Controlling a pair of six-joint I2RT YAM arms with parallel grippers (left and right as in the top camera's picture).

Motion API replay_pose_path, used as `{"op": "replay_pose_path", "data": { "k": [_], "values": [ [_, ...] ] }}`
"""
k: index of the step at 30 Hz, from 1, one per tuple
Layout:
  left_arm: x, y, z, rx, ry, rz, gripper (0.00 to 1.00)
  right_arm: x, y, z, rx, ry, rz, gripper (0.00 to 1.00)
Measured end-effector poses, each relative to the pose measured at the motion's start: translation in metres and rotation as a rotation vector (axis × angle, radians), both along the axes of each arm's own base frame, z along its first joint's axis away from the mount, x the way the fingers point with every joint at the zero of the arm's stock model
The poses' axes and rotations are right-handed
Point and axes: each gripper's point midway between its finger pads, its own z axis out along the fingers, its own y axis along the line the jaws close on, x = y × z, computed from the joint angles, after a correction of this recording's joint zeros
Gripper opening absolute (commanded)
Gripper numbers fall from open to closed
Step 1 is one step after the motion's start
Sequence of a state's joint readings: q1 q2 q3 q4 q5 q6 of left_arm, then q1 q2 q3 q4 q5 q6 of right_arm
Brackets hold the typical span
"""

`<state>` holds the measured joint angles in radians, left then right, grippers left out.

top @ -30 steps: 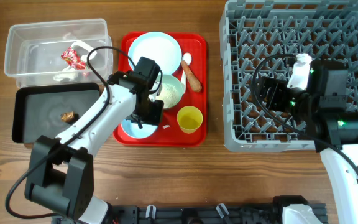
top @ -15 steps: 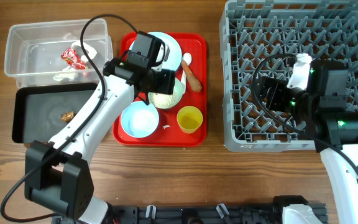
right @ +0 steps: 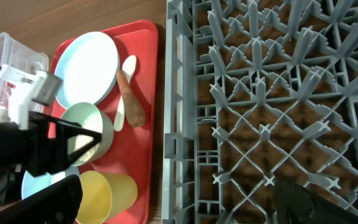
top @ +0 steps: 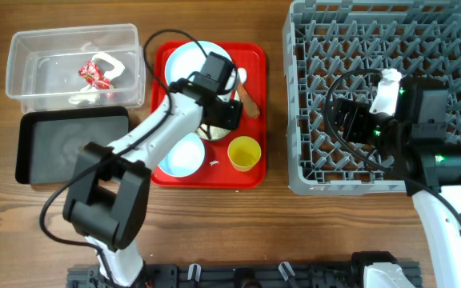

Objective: Sort waste into correct bins and load items into the dishwasher rack
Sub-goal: 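Grasp the rim of the green rice bowl with the left gripper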

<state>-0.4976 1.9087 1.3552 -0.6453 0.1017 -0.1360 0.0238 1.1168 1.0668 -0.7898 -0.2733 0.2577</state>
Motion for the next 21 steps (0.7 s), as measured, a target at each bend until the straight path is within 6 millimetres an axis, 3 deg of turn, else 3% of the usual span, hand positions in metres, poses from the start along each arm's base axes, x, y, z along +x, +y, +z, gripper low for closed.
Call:
{"op": "replay_pose_path", "data": {
  "k": [6, 8, 13, 18, 21],
  "values": [
    [-0.004, -0.004, -0.006, 0.008, 0.012, -0.013, 0.58, 0.000, 0.000, 0.000, 0.002, 0.001, -0.002, 1.00],
    [-0.005, -0.003, -0.016, 0.023, 0.032, -0.014, 0.53, 0.000, 0.000, 0.000, 0.002, 0.001, -0.002, 1.00],
    [-0.011, -0.003, -0.033, 0.052, 0.068, -0.034, 0.30, 0.000, 0.000, 0.000, 0.002, 0.000, -0.002, 1.00],
    [-0.012, -0.005, -0.035, 0.055, 0.070, -0.044, 0.06, 0.000, 0.000, 0.000, 0.002, 0.001, -0.002, 1.00],
    [-0.010, -0.004, -0.034, 0.064, 0.059, -0.046, 0.04, -0.001, 0.000, -0.001, 0.002, 0.006, -0.002, 1.00]
  ]
}}
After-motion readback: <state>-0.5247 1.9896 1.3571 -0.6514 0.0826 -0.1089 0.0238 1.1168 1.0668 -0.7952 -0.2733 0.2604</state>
